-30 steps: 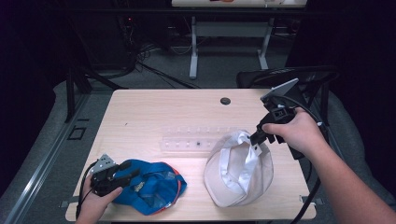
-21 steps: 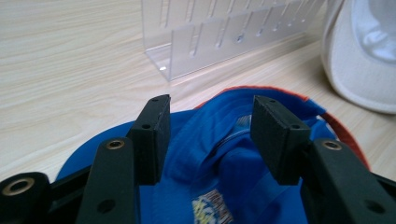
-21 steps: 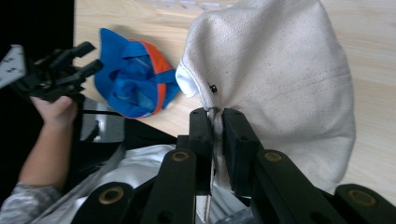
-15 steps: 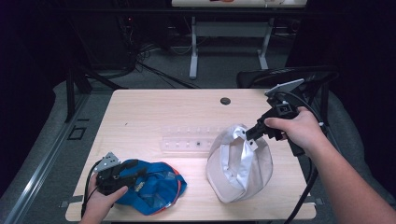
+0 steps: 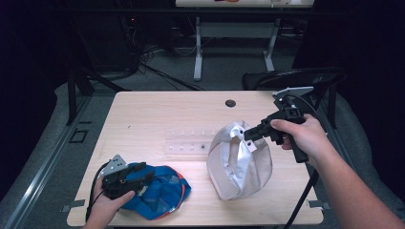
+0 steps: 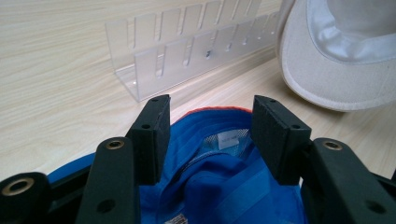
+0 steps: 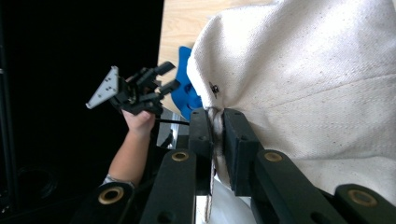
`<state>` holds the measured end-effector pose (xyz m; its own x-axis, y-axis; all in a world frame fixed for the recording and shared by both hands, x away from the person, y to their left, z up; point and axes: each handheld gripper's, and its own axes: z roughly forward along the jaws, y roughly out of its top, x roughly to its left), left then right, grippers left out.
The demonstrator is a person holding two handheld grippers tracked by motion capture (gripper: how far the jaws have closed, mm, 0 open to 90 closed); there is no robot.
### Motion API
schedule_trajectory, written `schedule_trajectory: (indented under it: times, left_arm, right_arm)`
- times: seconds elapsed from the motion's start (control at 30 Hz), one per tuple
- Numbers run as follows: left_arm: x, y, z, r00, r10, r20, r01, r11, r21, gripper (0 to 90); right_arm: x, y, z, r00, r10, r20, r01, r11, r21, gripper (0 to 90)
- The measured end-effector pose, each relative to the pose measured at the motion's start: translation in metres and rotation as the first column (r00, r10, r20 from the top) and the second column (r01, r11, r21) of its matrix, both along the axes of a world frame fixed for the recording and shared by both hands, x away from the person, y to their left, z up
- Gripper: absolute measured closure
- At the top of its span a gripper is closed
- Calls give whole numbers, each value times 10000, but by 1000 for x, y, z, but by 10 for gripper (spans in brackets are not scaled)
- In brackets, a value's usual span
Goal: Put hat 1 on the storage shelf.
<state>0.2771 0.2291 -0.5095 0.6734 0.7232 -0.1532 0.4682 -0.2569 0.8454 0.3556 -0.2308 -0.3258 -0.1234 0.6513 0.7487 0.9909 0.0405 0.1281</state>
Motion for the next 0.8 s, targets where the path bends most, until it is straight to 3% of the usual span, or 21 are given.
schedule_trajectory:
  times: [0.37, 0.43, 0.57, 0.67, 0.8]
  left_arm:
    - [-1, -11, 10, 9994, -241, 231, 243, 9997, -102, 483]
    - [-1, -18, 14, 9982, -556, 217, 561, 9981, -262, 489]
    - [-2, -26, 16, 9971, -687, 333, 694, 9973, -222, 490]
    - [-3, -36, 19, 9950, -874, 478, 879, 9961, -88, 491]
    - [-1, -43, 22, 9942, -965, 477, 968, 9953, -39, 502]
  right_arm:
    - [4, 8, 17, 9985, -201, 506, 154, 9956, 928, 825]
    - [6, 12, 20, 9973, -401, 620, 312, 9899, 1386, 825]
    - [10, 19, 23, 9963, -370, 781, 238, 9862, 1638, 825]
    - [17, 26, 26, 9940, -650, 874, 459, 9778, 2045, 825]
    - [25, 32, 27, 9923, -837, 915, 614, 9725, 2245, 825]
